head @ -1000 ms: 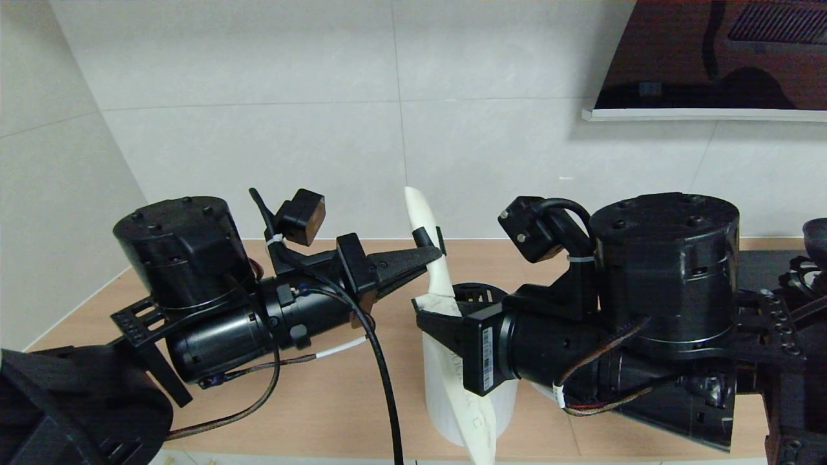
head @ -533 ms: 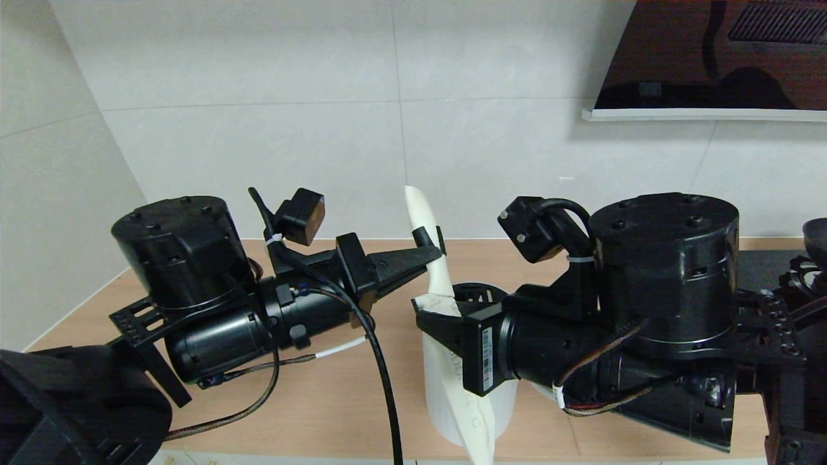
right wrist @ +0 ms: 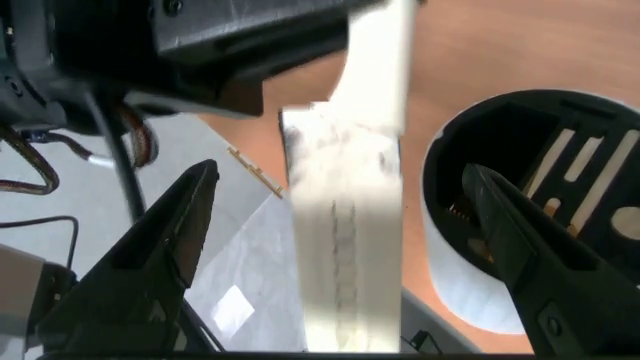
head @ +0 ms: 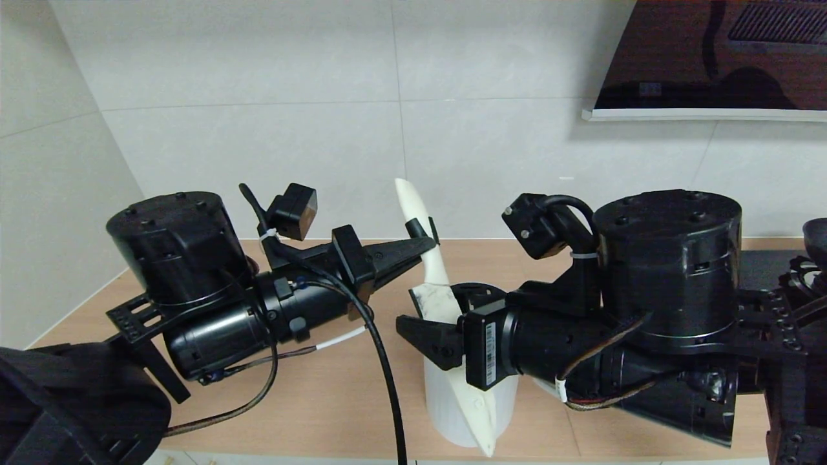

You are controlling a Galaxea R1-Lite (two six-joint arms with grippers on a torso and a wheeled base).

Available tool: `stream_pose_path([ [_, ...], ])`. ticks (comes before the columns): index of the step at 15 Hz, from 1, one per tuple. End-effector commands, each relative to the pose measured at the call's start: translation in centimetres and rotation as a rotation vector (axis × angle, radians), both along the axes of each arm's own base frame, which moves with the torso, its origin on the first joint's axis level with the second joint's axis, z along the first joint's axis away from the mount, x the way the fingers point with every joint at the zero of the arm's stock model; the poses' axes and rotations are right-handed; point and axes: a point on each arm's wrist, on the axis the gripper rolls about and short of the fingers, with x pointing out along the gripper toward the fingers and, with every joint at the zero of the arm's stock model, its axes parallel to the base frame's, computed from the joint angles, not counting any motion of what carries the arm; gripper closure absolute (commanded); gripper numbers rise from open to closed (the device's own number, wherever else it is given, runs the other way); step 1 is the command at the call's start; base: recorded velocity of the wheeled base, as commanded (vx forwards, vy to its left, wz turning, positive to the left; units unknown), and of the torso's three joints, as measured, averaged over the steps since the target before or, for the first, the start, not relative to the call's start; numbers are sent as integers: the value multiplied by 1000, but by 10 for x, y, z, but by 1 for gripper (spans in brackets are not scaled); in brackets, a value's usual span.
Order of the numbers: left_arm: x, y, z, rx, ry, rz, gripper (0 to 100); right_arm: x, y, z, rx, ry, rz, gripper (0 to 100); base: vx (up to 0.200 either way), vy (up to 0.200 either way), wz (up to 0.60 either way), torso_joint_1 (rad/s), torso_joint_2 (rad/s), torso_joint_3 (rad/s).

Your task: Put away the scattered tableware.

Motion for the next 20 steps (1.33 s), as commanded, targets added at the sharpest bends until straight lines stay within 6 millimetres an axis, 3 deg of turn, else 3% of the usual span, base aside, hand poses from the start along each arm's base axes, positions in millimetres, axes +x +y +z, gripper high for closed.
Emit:
stream_pose_path([
  [1,1,1,3,-12,-17,21,100,1,-6,6,16,-13,-16,0,0,0,0,0,0,0],
  [8,2,13,30,-10,-44,83,100,15,-70,54,134,-121,-186,0,0,0,0,0,0,0],
  [10,6,12,44,38,-86,214,100,23,-82,59,144,-135,-236,0,0,0,0,0,0,0],
  [14,13,-15,61,173,-167,433,100,34,-89,54,127,-128,-285,0,0,0,0,0,0,0],
  [17,17,-39,60,311,-263,587,100,45,-95,52,117,-126,-325,0,0,0,0,0,0,0],
  [20,8,-59,62,399,-370,688,100,51,-94,48,105,-116,-338,0,0,0,0,0,0,0],
])
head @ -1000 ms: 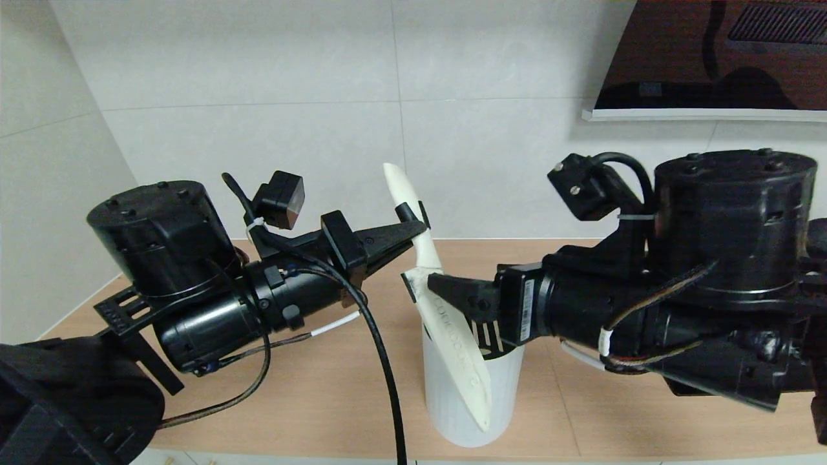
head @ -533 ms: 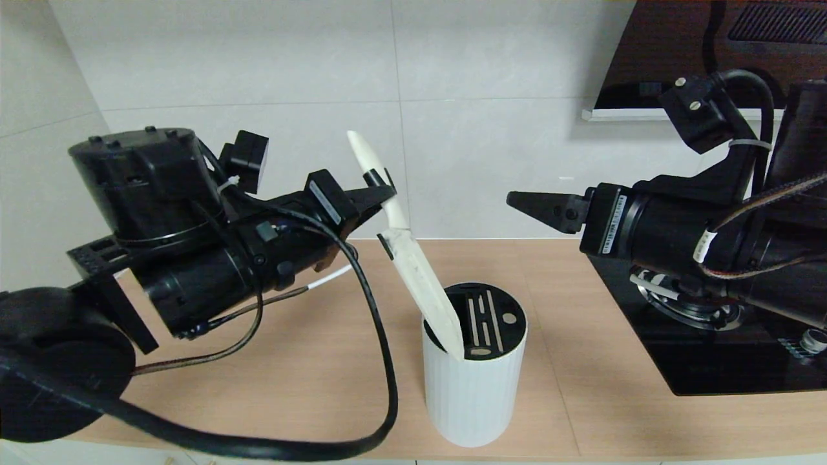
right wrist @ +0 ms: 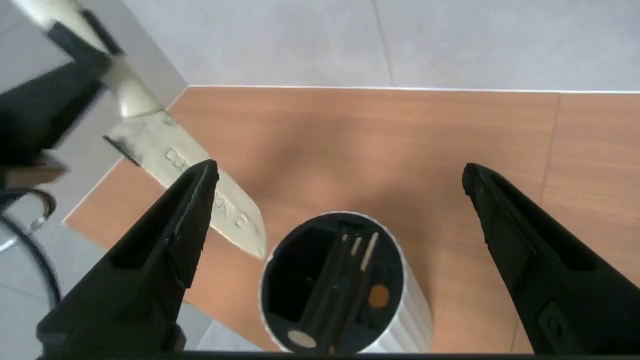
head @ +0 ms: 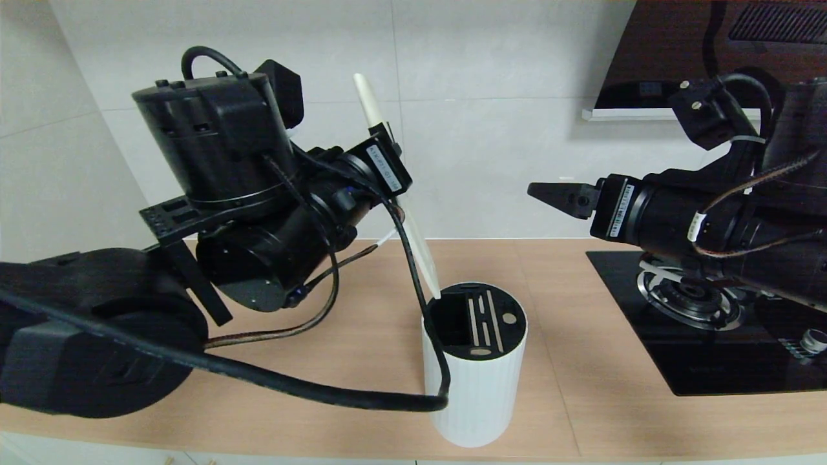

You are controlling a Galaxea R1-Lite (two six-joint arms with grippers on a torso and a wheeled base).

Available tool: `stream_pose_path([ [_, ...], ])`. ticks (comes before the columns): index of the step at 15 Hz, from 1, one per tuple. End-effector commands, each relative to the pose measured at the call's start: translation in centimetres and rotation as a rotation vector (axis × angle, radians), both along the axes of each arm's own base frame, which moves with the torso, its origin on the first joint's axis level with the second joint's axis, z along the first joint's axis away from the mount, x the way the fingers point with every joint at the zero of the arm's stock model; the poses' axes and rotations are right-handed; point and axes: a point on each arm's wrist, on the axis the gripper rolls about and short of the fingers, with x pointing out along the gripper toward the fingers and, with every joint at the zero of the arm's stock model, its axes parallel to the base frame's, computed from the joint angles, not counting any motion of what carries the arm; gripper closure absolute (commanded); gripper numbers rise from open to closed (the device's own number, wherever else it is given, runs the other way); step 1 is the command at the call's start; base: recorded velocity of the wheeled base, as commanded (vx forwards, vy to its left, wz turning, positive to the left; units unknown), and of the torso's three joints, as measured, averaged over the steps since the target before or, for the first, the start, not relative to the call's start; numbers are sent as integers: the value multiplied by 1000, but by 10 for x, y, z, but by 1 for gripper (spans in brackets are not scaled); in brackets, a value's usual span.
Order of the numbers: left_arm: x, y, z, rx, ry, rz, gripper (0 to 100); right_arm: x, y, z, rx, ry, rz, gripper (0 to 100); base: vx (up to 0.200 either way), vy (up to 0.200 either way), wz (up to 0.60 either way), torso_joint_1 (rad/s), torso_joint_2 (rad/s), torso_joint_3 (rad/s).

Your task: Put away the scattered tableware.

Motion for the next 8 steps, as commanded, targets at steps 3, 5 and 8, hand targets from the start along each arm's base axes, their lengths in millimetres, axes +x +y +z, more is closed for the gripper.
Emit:
stream_pose_path([
  [3,-12,-17,-11,72,-57,0,100,8,4,-9,-18,24,-6,0,0,0,0,0,0,0],
  [5,-21,-24,-18,104,-98,-18,100,8,4,-9,-19,25,-6,0,0,0,0,0,0,0],
  [8,-26,-32,-23,118,-95,-38,100,7,4,-8,-17,23,-6,0,0,0,0,0,0,0],
])
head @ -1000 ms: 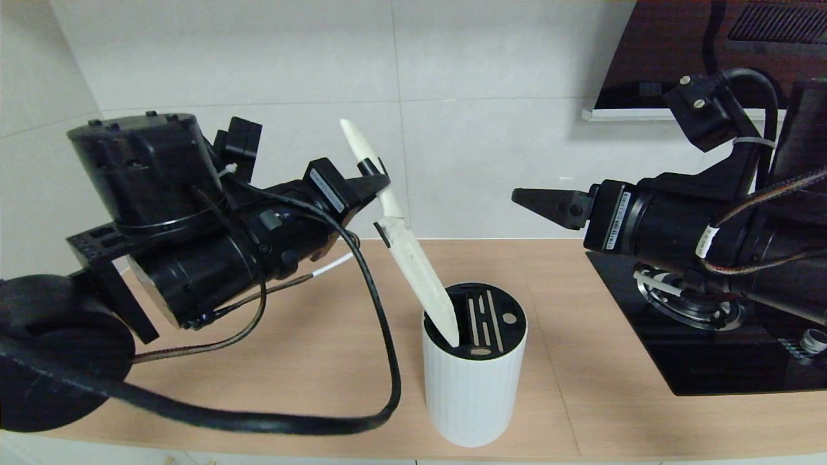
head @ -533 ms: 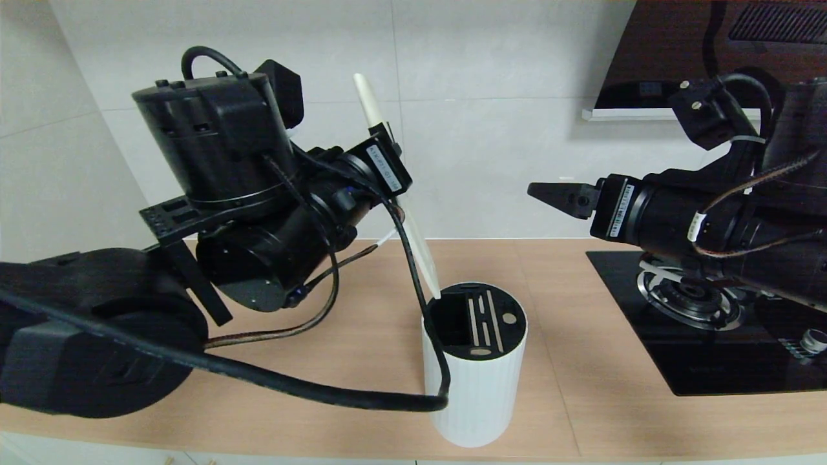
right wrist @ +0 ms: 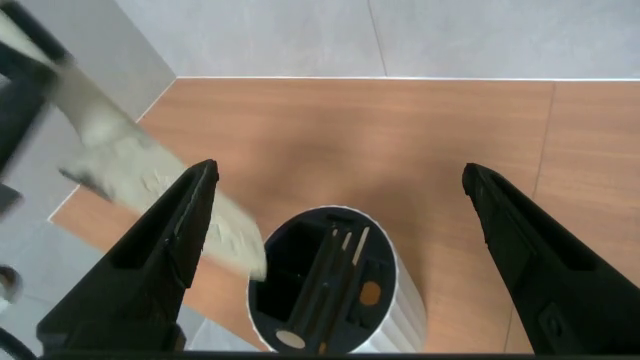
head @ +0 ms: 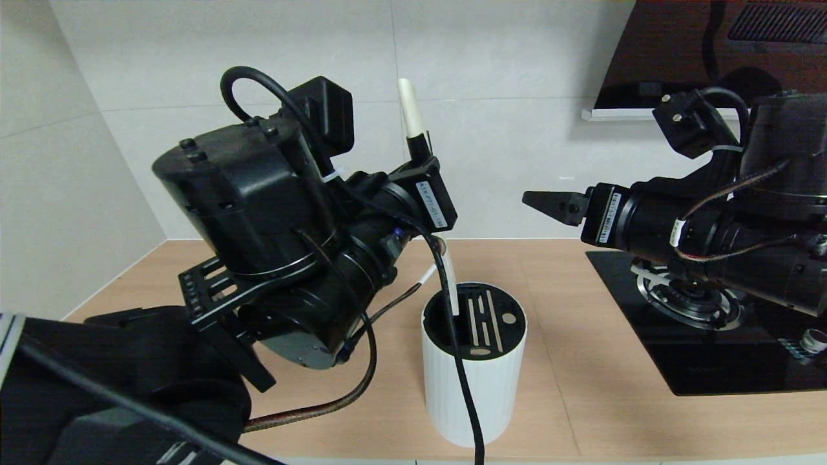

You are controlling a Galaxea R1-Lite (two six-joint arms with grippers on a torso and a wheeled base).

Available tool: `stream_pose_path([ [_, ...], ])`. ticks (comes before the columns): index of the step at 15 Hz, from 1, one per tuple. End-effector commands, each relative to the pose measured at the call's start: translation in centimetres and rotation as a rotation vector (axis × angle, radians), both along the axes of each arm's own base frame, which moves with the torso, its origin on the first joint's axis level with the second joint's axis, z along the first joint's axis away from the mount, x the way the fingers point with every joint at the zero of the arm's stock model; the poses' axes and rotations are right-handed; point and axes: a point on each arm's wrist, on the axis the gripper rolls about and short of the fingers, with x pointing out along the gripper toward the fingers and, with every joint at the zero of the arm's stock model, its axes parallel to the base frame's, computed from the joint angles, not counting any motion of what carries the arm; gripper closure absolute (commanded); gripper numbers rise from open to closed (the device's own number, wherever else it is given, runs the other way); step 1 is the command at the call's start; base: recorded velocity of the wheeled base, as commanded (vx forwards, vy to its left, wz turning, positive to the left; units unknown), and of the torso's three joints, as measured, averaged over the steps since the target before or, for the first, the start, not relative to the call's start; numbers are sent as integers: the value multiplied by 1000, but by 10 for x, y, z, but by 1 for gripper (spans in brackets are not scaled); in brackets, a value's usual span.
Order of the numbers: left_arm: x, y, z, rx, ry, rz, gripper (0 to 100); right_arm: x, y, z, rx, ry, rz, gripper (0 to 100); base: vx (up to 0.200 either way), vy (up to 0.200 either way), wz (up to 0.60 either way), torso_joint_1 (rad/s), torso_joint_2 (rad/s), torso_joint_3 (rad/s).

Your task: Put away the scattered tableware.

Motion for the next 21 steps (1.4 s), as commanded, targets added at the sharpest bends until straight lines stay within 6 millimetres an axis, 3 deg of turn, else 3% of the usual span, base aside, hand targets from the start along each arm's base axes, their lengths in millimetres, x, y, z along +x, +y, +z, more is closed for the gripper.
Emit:
stream_pose_path([
  [1,-3,-5,-4,9,9,-16,100,0,1,-1,-8,-3,1,0,0,0,0,0,0,0],
  [11,1,-15,-24,55,51,-21,100,0,0,-1,-18,-7,1,0,0,0,0,0,0,0],
  [21,12,-28,-58,116,101,-21,100,0,0,-2,-18,-7,1,0,0,0,0,0,0,0],
])
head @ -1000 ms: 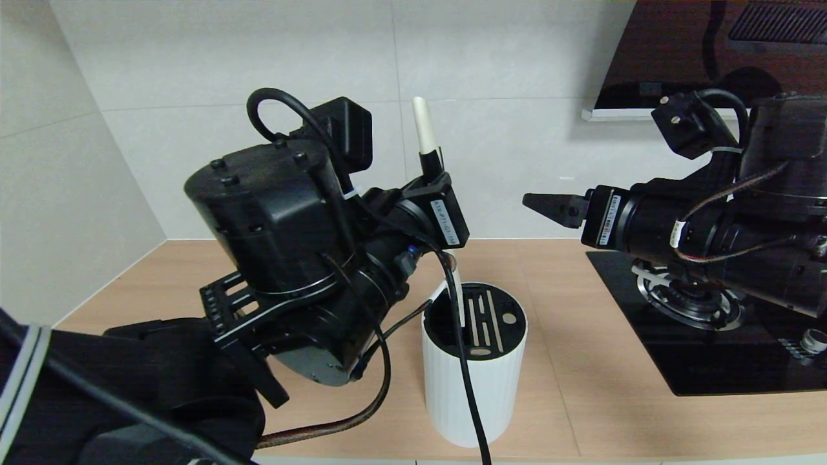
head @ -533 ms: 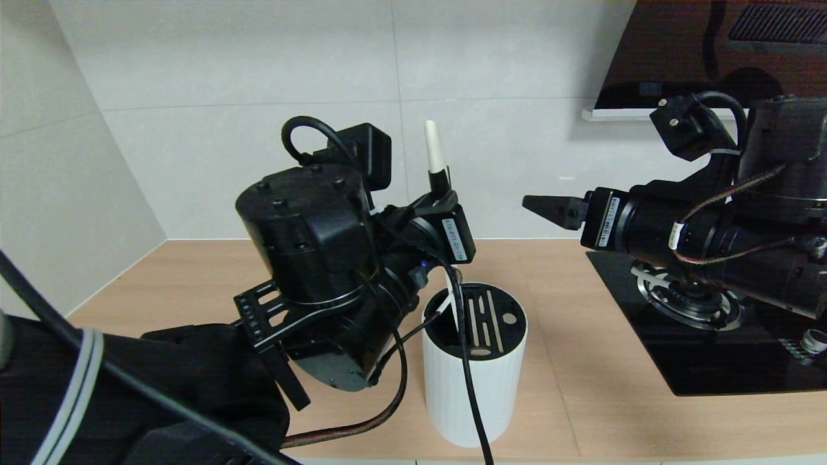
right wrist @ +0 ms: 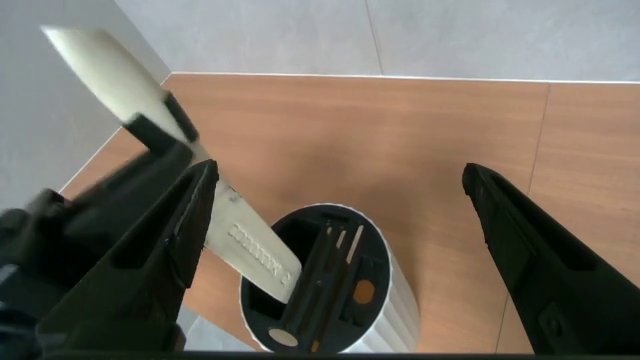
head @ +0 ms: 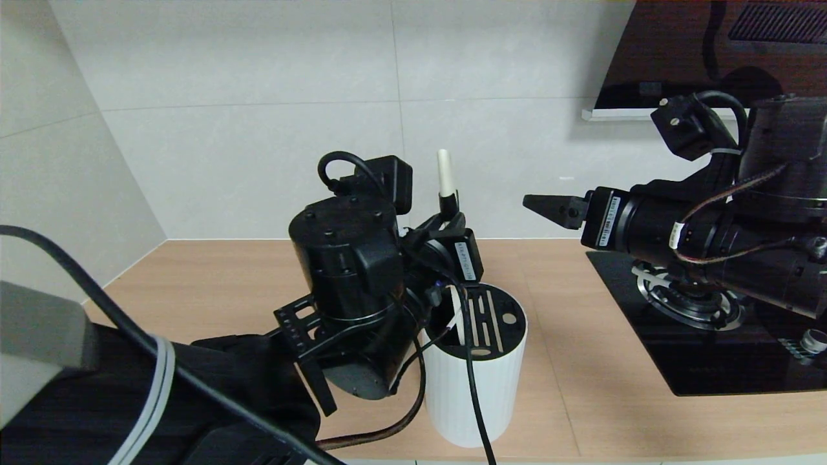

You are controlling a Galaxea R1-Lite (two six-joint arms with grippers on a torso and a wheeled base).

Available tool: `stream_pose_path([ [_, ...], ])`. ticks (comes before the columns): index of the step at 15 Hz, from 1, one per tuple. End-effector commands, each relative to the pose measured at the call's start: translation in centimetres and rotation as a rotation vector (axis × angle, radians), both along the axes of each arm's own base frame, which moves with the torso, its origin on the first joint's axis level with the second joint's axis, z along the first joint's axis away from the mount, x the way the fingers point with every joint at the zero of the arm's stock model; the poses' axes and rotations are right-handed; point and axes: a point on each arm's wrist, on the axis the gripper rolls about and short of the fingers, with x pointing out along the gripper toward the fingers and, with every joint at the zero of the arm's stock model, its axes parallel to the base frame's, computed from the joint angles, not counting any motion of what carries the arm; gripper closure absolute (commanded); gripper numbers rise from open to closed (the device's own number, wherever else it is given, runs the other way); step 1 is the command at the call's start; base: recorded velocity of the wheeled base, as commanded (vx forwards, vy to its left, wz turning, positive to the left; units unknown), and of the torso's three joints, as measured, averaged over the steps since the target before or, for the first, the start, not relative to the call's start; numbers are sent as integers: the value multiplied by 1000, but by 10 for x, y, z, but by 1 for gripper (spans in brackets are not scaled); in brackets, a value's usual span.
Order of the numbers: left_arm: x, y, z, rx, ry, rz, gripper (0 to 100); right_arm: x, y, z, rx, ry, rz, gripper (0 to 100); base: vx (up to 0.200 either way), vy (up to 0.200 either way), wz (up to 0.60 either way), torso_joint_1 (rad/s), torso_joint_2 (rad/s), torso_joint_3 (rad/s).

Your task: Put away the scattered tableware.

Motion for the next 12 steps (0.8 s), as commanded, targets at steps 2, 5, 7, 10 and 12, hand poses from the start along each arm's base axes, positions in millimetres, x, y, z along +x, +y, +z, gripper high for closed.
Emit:
stream_pose_path([
  [2,3,-4,-15,34,28,1,100,0,0,0,0,1,0,0,0,0,0,0,0,0],
  [5,3,-4,-25,76,44,2,100,0,0,-1,-1,2,0,0,0,0,0,0,0,0],
  [7,0,-7,-30,87,52,-11,100,0,0,-2,-3,4,0,0,0,0,0,0,0,0],
  [10,-1,-9,-38,102,66,-17,100,0,0,-2,-3,4,0,0,0,0,0,0,0,0],
  [12,0,-10,-43,109,73,-14,100,0,0,-1,-2,3,0,0,0,0,0,0,0,0],
])
